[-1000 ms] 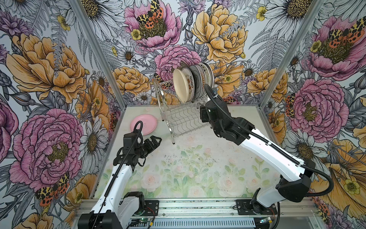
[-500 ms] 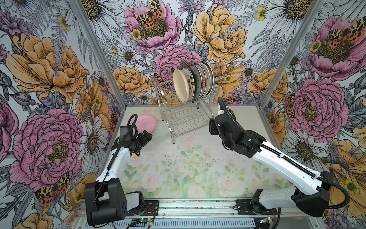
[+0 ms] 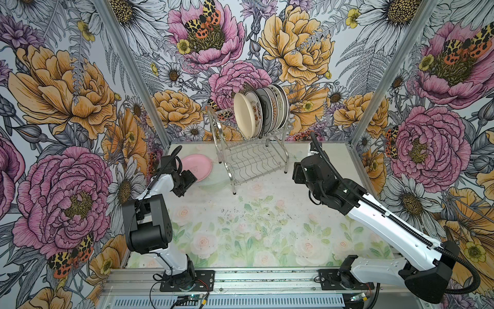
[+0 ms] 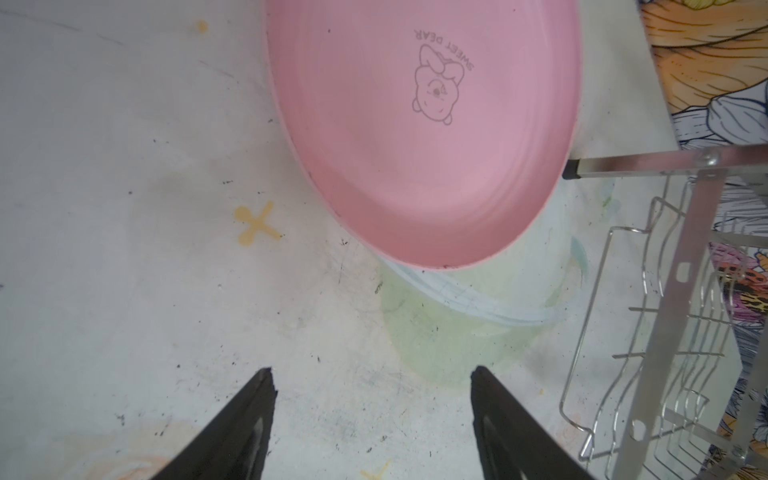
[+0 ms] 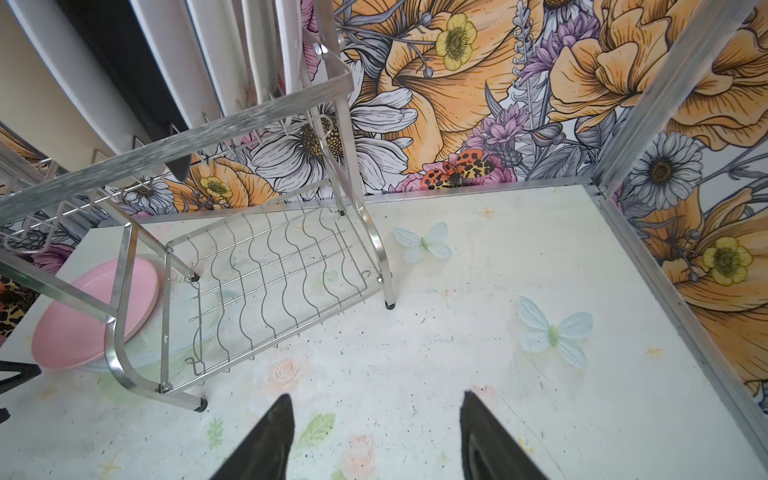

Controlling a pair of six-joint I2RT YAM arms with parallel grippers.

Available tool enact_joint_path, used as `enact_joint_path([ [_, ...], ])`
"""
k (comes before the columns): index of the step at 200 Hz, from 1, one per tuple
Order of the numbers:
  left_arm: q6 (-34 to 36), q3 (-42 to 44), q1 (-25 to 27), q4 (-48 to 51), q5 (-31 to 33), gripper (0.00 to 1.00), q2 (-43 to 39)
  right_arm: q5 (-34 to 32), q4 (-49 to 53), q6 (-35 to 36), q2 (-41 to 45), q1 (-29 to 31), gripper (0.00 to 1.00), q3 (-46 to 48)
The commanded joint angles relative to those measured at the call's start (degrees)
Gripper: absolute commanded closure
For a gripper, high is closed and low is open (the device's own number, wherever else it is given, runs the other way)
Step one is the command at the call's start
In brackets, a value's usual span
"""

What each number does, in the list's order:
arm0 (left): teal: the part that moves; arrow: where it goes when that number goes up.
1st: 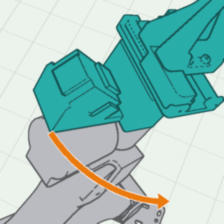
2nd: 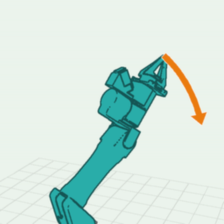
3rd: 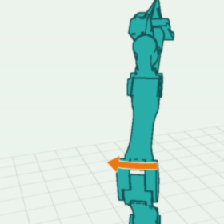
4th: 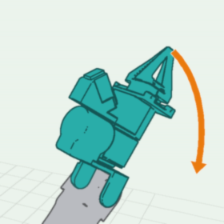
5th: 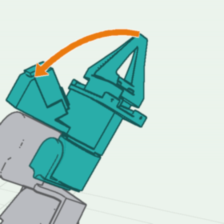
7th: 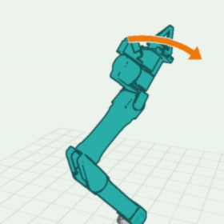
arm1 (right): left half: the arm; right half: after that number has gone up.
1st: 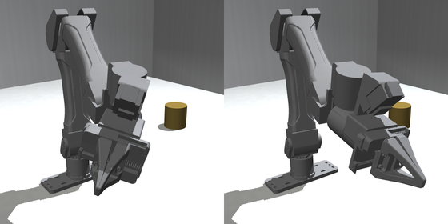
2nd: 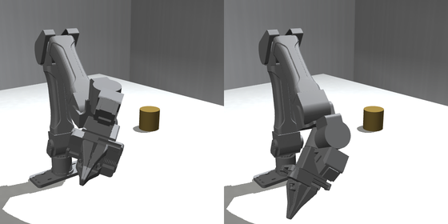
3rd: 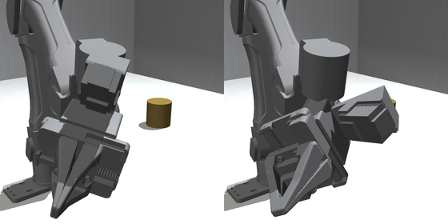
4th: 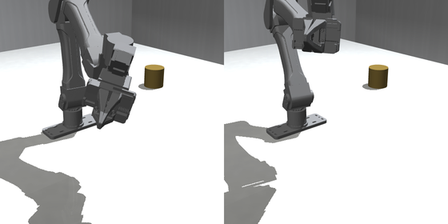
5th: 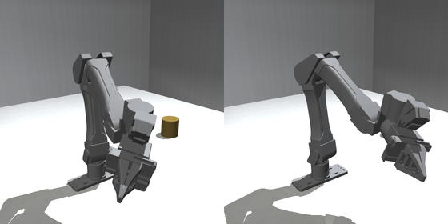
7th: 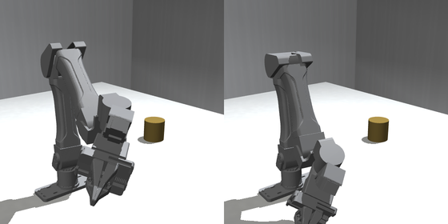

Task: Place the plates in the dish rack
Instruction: 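Lower the left gripper onto the pink plate's rim, then grip the pink plate's rim with the left gripper and drag it toward the right gripper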

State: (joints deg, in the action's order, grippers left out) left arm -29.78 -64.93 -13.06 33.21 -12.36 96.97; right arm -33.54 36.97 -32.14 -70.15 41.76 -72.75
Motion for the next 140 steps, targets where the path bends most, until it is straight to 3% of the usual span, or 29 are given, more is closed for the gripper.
enact_joint_path([
  [1,0.40,-2.95,-0.65,0.90,3.10,0.28,2.63,1.21,-0.41,-0.96,1.77,-0.79,0.36,0.94],
  [84,-1.83,-12.85,-0.87,0.92,5.02,0.35,14.43,3.65,-0.35,-0.90,2.17,-3.48,0.36,2.18],
  [140,-2.80,-16.83,-0.39,0.95,5.29,0.43,18.22,4.73,-0.32,-0.99,1.86,-4.84,0.36,2.48],
])
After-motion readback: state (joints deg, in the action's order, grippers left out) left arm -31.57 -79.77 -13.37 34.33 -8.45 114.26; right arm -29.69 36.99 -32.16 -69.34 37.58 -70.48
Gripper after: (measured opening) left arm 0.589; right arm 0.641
